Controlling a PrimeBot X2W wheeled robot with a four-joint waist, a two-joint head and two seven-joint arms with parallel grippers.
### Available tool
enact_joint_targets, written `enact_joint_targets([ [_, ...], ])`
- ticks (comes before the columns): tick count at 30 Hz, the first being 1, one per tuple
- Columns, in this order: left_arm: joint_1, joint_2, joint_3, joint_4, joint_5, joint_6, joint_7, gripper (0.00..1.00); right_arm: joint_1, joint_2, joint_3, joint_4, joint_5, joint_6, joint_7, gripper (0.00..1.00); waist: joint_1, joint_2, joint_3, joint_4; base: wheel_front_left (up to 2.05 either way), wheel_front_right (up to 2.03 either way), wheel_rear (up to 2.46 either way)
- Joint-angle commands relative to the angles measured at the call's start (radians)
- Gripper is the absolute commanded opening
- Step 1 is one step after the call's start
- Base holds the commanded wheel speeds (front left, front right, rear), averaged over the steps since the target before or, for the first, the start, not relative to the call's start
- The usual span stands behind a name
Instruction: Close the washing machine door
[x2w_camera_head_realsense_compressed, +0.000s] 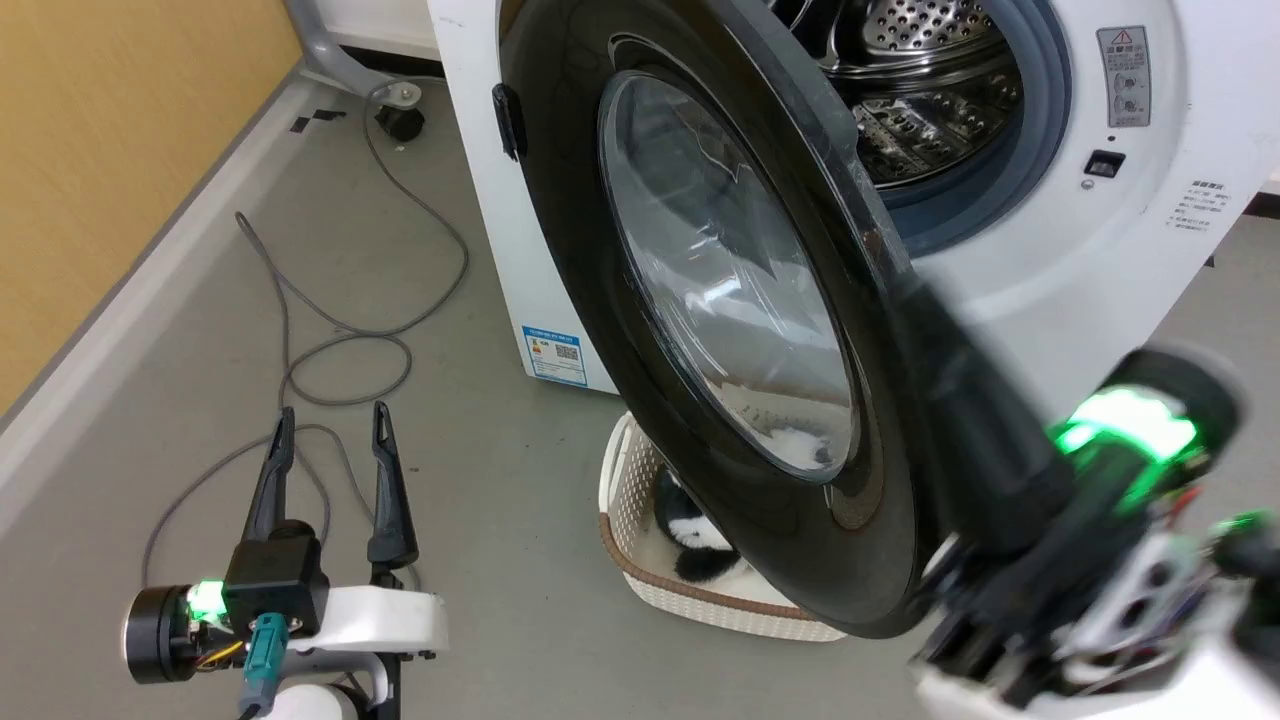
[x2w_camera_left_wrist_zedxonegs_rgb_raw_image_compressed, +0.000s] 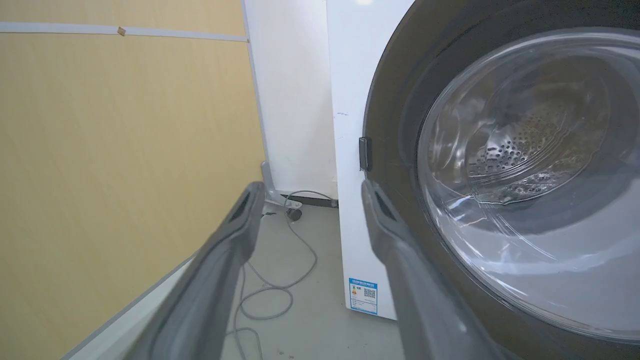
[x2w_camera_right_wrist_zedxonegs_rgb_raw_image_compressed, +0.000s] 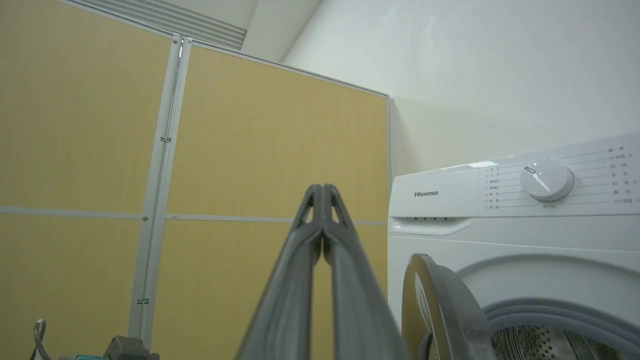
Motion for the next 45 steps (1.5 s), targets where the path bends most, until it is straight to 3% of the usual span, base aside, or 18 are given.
enact_joint_targets([
  [1,0.016,-0.003,-0.001,-0.003,0.003,0.004,-0.004,1.00,0.029,-0.041,0.048,0.029,0.004,0.001,-0.003,0.00,0.0000,0.0000,-0.002,-0.001,0.00,0.00,0.00],
  [9,0.024,-0.004,0.003,-0.007,0.002,0.006,-0.004,1.00,0.074,-0.154,0.210,0.157,-0.018,0.001,-0.003,0.00,0.0000,0.0000,-0.003,-0.016,0.00,0.00,0.00],
  [17,0.024,-0.004,0.005,-0.008,0.003,0.007,-0.004,1.00,0.130,-0.185,0.222,0.293,-0.065,0.001,-0.003,0.00,0.0000,0.0000,0.009,-0.041,0.00,0.00,0.00],
  [23,0.016,-0.006,0.001,-0.011,0.006,0.010,-0.004,1.00,0.176,-0.172,0.166,0.403,-0.061,0.001,-0.003,0.00,0.0000,0.0000,0.025,-0.058,0.00,0.00,0.00],
  [33,0.001,-0.007,-0.012,-0.014,0.010,0.011,-0.004,1.00,0.201,-0.143,0.014,0.476,-0.031,0.001,-0.003,0.00,0.0000,0.0000,0.057,-0.079,0.00,0.00,0.00],
  [45,-0.059,-0.012,-0.042,-0.030,0.009,0.014,-0.004,1.00,0.043,-0.079,-0.267,0.616,-0.086,0.001,-0.003,0.00,0.0000,0.0000,0.157,-0.088,0.00,0.00,0.00],
])
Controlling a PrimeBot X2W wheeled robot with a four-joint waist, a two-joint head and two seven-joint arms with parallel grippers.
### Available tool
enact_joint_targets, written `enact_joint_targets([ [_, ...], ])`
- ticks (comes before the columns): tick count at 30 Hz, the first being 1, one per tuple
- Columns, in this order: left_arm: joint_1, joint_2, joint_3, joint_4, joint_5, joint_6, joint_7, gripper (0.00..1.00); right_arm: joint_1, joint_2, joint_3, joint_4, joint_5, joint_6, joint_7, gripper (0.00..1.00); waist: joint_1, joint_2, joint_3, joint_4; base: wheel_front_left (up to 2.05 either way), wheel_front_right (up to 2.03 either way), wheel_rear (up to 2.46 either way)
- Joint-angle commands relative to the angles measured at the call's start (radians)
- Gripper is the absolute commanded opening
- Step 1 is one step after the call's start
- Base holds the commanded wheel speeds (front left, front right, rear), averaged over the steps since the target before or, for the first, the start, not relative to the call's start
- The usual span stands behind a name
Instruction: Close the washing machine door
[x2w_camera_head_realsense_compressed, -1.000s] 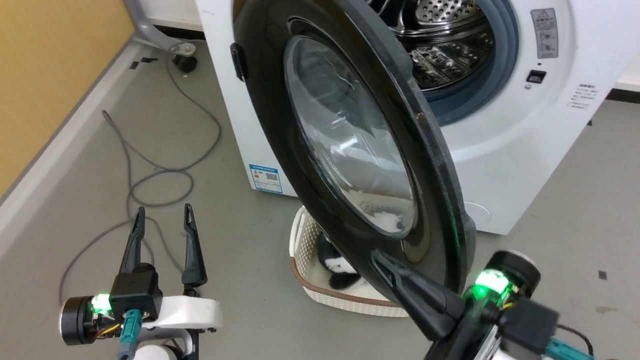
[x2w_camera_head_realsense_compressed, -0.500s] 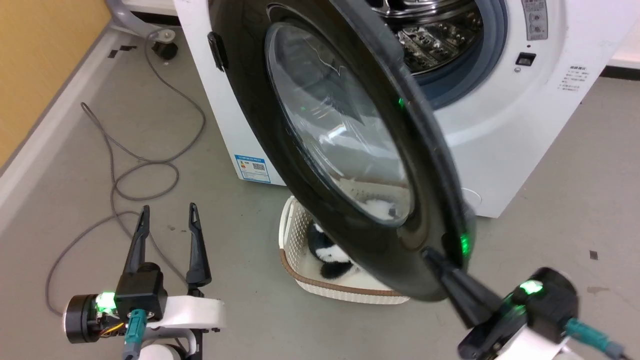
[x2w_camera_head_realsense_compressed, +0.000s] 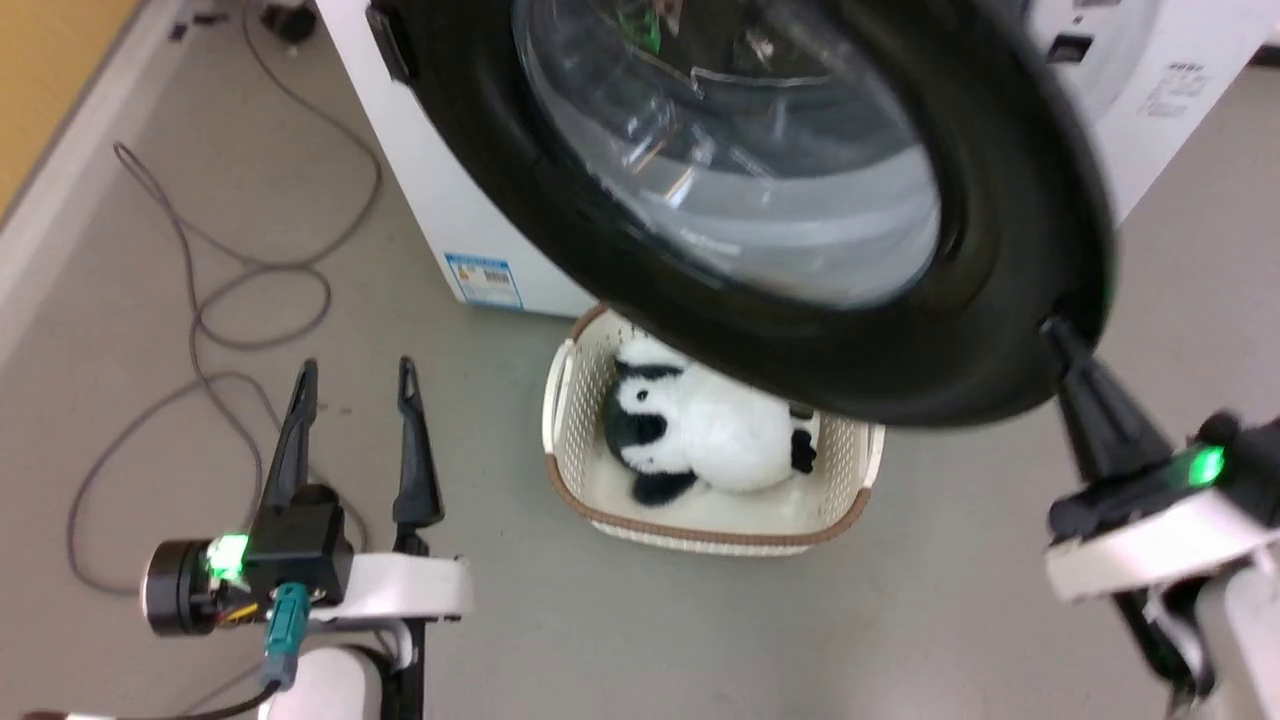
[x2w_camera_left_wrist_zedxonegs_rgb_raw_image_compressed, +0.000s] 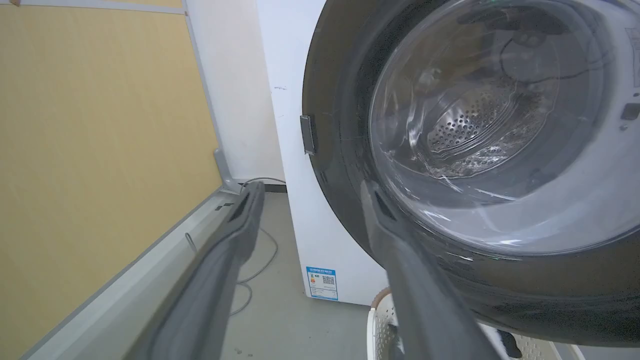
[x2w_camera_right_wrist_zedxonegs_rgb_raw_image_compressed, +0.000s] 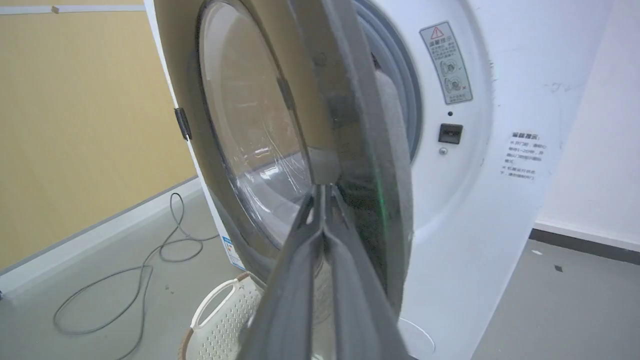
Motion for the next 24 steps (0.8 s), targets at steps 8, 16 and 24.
enact_joint_targets([
  [8,-0.073,-0.008,-0.026,-0.022,0.003,0.008,-0.004,1.00,-0.179,-0.039,-0.079,0.147,0.012,-0.001,-0.003,0.00,0.0000,-0.0001,0.112,0.029,0.00,0.00,0.00],
  [16,-0.108,-0.010,-0.032,-0.030,0.000,0.016,-0.004,1.00,-0.373,-0.069,-0.086,0.283,0.007,-0.001,-0.003,0.00,0.0000,-0.0001,0.179,0.036,0.00,0.00,0.00],
  [24,-0.140,-0.013,-0.049,-0.034,-0.004,0.021,-0.004,1.00,-0.535,-0.087,-0.110,0.445,-0.010,-0.001,-0.003,0.00,0.0000,-0.0001,0.209,0.056,0.00,0.00,0.00],
])
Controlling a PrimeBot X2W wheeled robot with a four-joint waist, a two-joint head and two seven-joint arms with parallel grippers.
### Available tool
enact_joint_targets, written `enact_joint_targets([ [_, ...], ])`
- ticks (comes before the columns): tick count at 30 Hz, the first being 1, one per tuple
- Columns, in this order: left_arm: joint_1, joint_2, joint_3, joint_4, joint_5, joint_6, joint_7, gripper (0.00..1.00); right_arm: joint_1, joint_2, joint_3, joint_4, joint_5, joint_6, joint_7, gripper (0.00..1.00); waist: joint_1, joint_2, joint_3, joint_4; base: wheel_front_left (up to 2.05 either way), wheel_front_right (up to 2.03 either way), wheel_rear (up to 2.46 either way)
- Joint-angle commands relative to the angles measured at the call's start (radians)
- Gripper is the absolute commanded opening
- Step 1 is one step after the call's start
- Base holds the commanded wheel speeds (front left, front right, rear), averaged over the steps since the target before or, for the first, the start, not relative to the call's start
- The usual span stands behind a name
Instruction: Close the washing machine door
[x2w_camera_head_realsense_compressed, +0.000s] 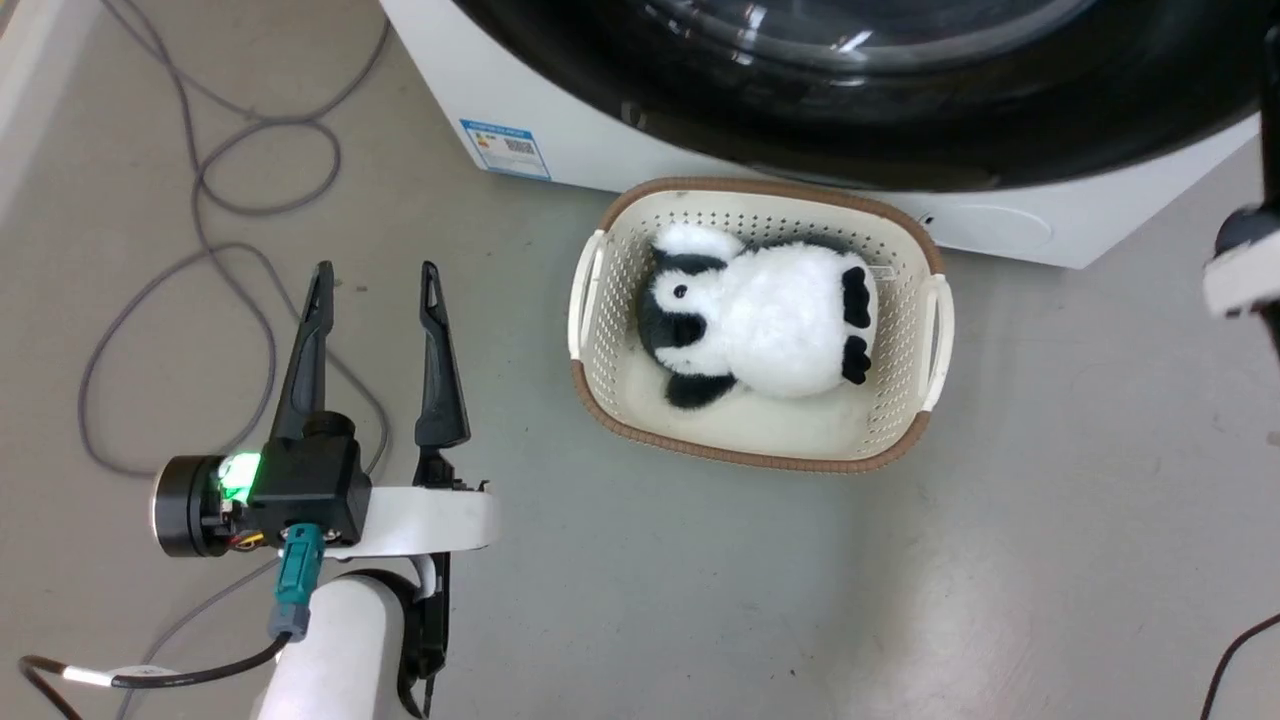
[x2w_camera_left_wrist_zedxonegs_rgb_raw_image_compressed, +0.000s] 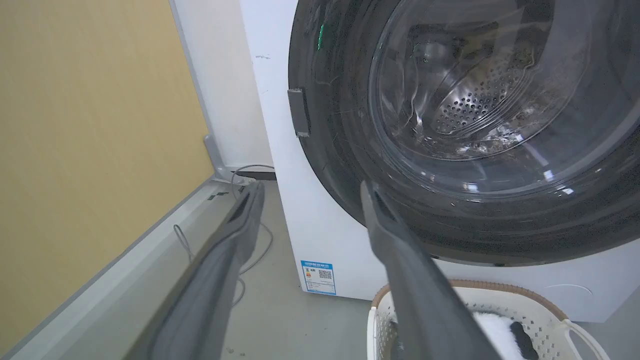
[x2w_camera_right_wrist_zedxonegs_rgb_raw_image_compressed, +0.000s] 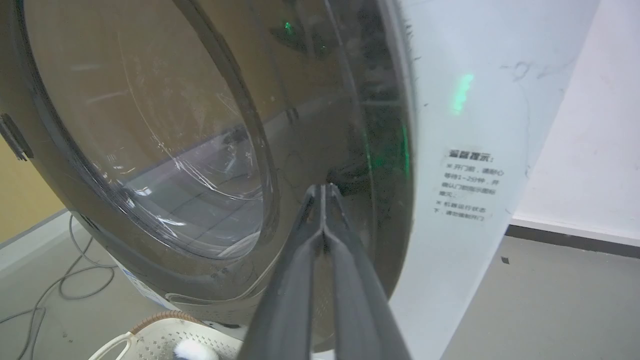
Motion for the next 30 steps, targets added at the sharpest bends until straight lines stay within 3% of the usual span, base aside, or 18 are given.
enact_joint_targets([
  [1,-0.011,0.000,-0.001,-0.004,-0.004,0.006,-0.004,1.00,-0.021,-0.006,-0.003,0.010,-0.011,-0.001,-0.003,0.00,-0.0001,0.0000,0.002,0.002,0.00,0.00,0.00],
  [11,-0.013,-0.001,0.001,-0.012,-0.008,0.010,-0.004,1.00,-0.118,0.034,-0.081,0.127,-0.091,-0.001,-0.003,0.00,-0.0001,0.0000,0.013,0.004,0.00,0.00,0.00],
  [17,-0.001,-0.002,0.009,-0.002,-0.005,0.013,-0.004,1.00,-0.094,0.071,-0.118,0.127,-0.132,-0.001,-0.003,0.00,-0.0001,0.0000,-0.020,-0.008,0.00,0.00,0.00],
  [21,0.021,0.003,0.019,0.013,-0.003,0.013,-0.004,1.00,-0.032,0.090,-0.133,0.026,-0.155,-0.001,-0.003,0.00,-0.0001,0.0000,-0.071,-0.027,0.00,0.00,0.00],
  [30,0.080,0.018,0.039,0.038,-0.001,0.009,-0.004,1.00,0.157,0.180,-0.212,-0.327,-0.214,-0.001,-0.003,0.00,-0.0001,0.0000,-0.200,-0.062,0.00,0.00,0.00],
])
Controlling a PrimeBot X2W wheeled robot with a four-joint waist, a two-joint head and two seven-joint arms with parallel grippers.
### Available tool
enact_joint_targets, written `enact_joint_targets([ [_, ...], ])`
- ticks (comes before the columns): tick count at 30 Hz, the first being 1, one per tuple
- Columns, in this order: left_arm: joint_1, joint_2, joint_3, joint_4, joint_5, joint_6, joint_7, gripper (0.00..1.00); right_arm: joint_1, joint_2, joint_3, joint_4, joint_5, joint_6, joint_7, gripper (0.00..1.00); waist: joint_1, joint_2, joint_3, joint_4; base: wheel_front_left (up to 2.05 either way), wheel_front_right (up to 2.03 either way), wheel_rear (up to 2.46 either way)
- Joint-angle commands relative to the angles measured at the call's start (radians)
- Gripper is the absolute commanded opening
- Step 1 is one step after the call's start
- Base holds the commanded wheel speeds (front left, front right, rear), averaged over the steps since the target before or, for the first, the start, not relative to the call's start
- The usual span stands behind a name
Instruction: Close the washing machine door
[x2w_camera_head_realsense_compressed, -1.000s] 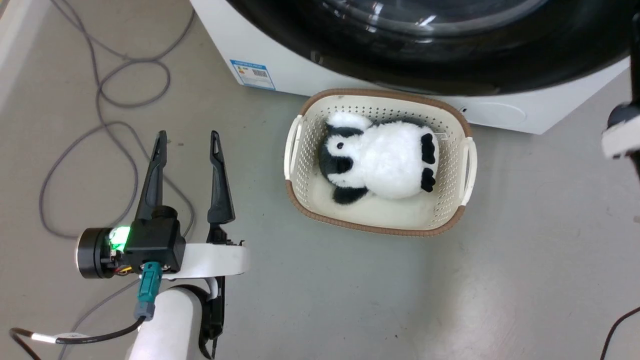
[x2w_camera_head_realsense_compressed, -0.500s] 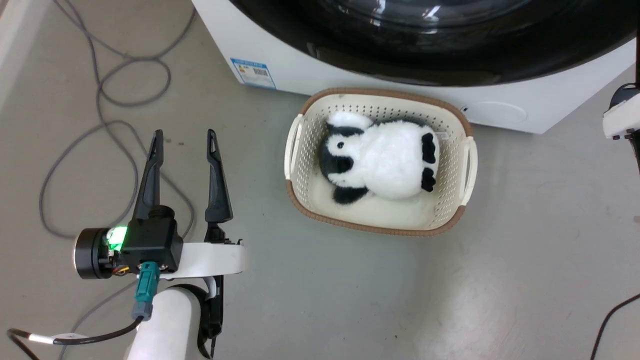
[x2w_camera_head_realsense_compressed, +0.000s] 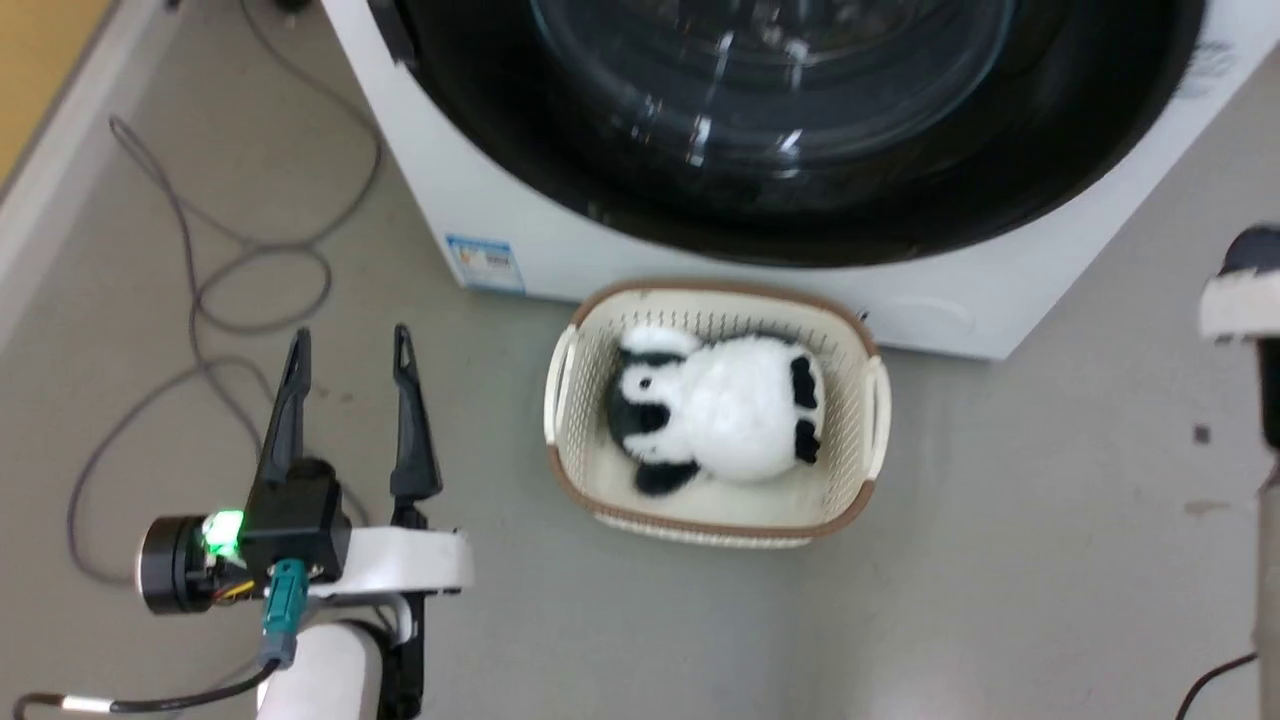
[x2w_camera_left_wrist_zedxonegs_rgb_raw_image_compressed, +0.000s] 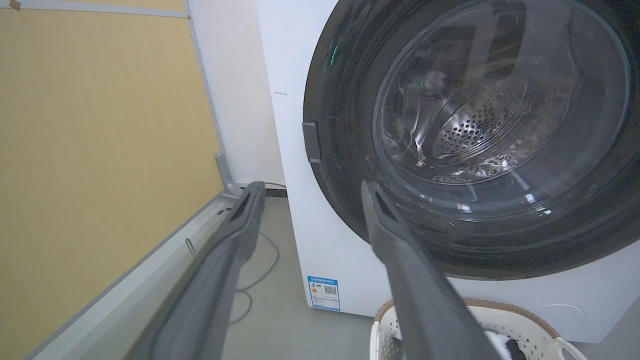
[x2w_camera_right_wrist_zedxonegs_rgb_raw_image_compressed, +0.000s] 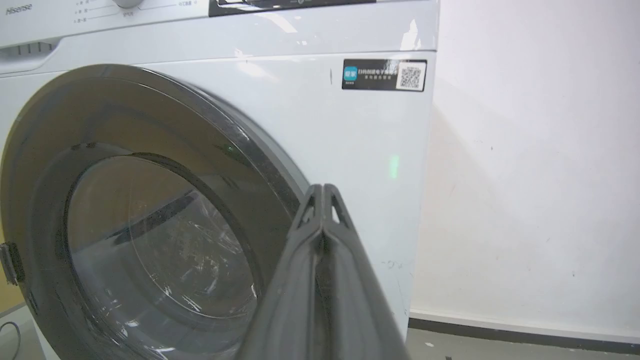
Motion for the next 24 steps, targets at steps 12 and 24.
enact_joint_targets([
  [12,0.111,0.022,0.009,0.020,0.002,0.001,-0.004,1.00,0.315,0.124,0.030,-0.161,-0.035,-0.001,-0.004,1.00,0.0000,0.0000,-0.172,-0.048,0.00,0.00,0.00],
  [24,0.177,0.027,0.001,0.029,-0.005,-0.022,-0.004,1.00,0.536,0.156,0.086,-0.165,0.046,-0.001,-0.004,1.00,0.0000,0.0000,-0.242,-0.074,0.00,0.00,0.00],
])
